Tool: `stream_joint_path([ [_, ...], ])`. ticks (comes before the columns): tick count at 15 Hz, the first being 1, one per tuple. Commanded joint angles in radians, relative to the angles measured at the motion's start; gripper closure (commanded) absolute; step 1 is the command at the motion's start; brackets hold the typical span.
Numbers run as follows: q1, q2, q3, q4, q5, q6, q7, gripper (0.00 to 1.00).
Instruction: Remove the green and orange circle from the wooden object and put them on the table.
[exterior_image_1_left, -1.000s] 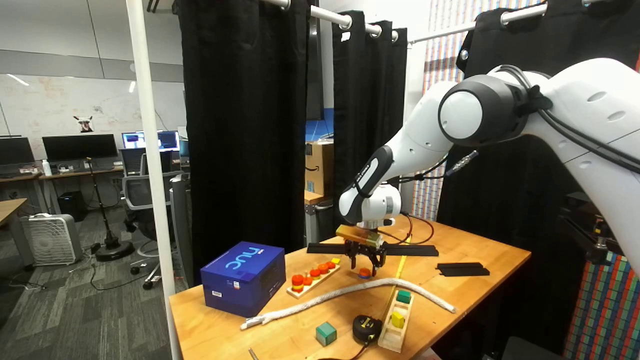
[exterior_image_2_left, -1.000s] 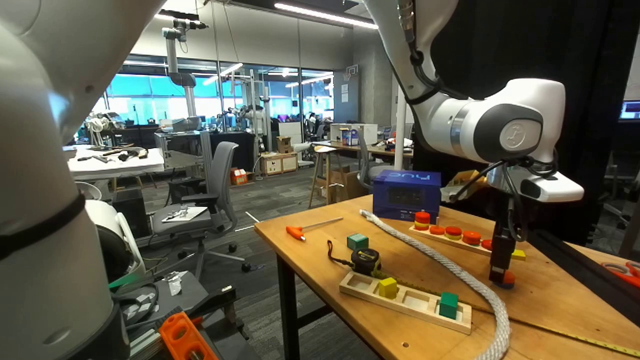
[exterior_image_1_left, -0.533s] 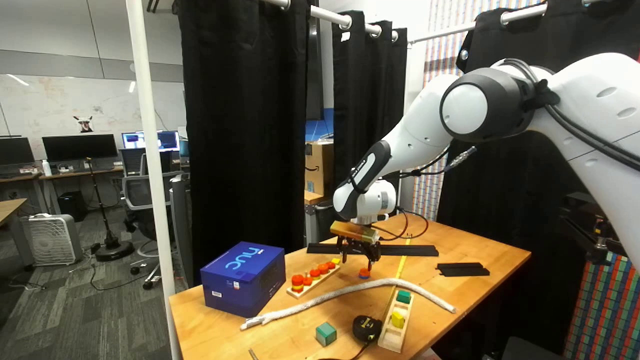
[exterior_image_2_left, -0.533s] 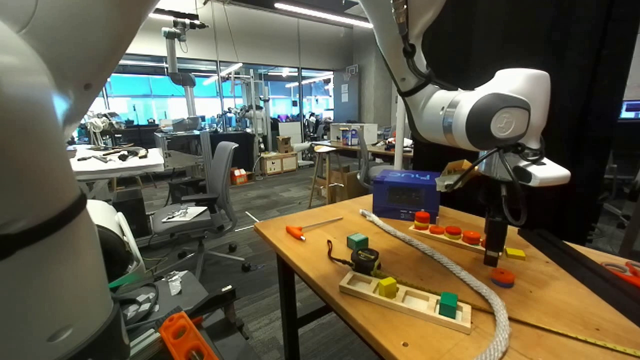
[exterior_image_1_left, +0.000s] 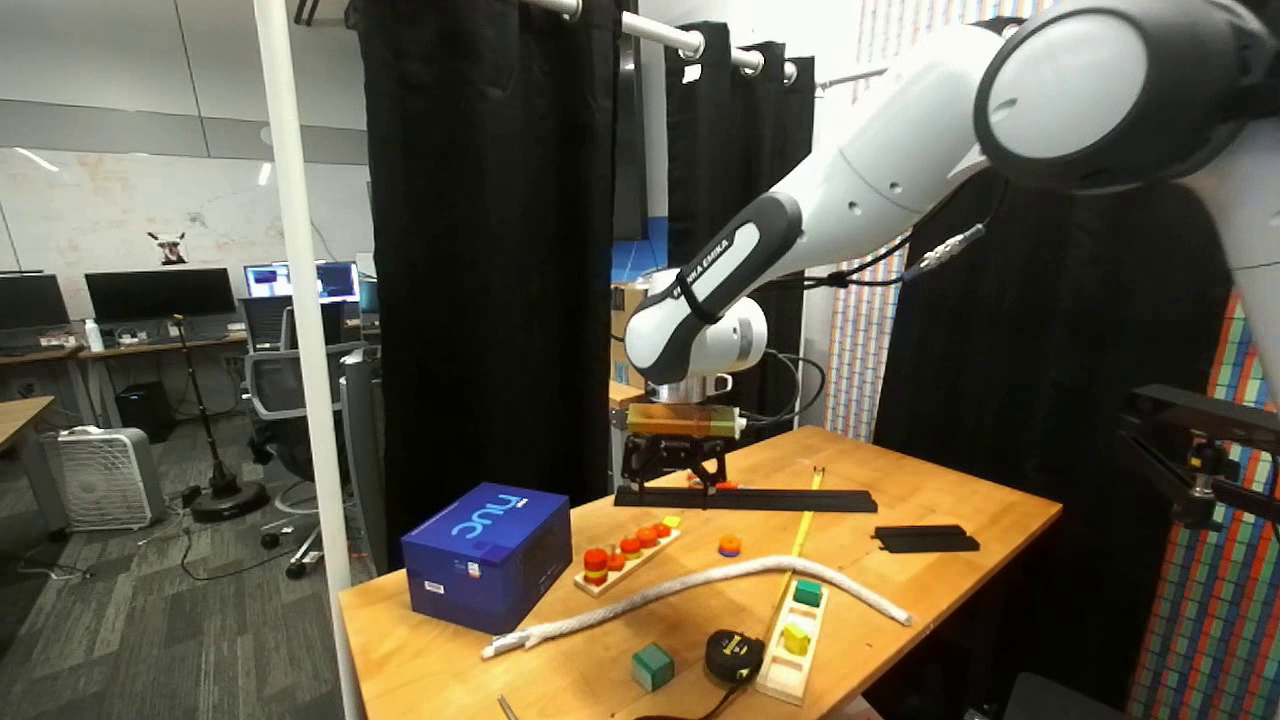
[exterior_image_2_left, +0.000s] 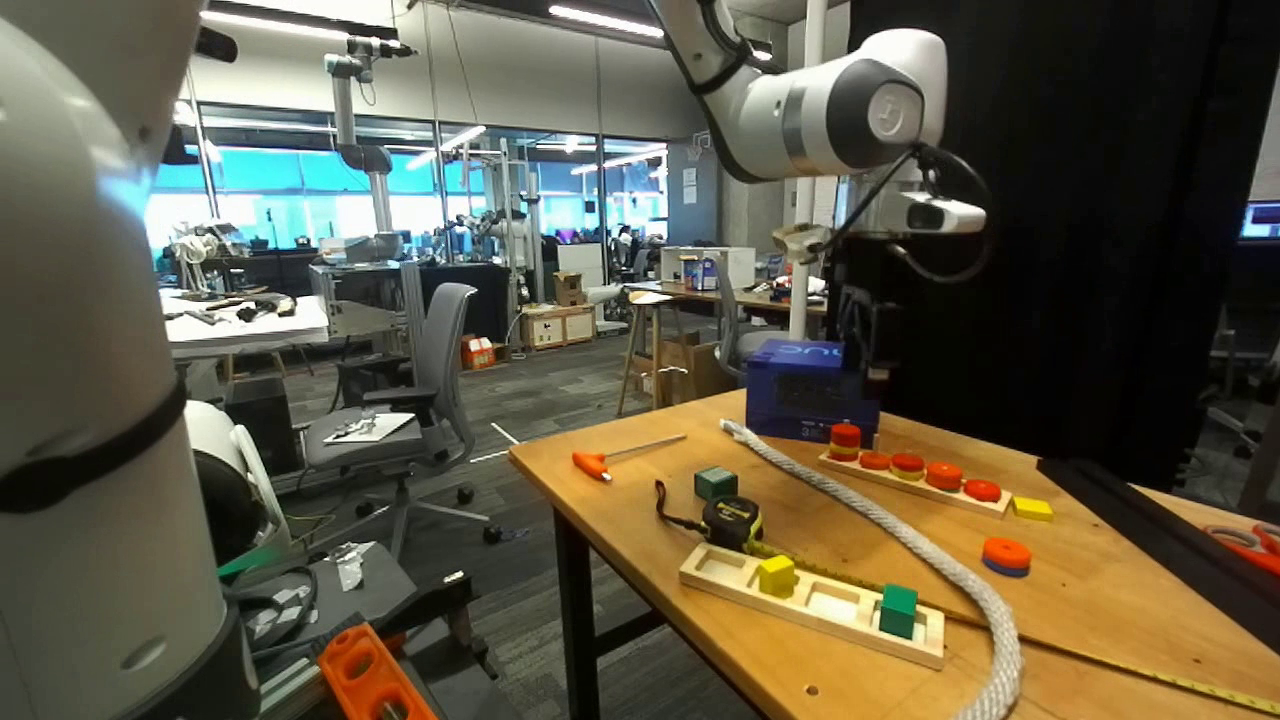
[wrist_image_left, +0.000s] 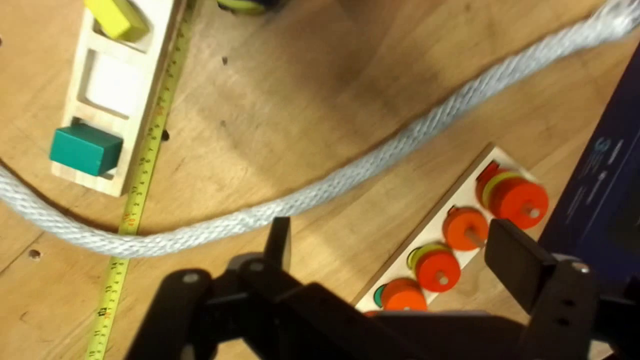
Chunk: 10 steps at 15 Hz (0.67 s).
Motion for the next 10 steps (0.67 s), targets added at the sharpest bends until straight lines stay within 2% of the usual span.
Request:
stream_joint_path([
  [1,0.019,-0.215,0.041,-0.107,-0.034,-0.152,-0.117,0.00],
  [6,0.026,-0.449,0.107,-0.142,-0.038,-0.461,-0.289,0.00],
  [10,0.028,-0.628,0.160,-0.135,-0.084,-0.717,-0.334,0.00],
])
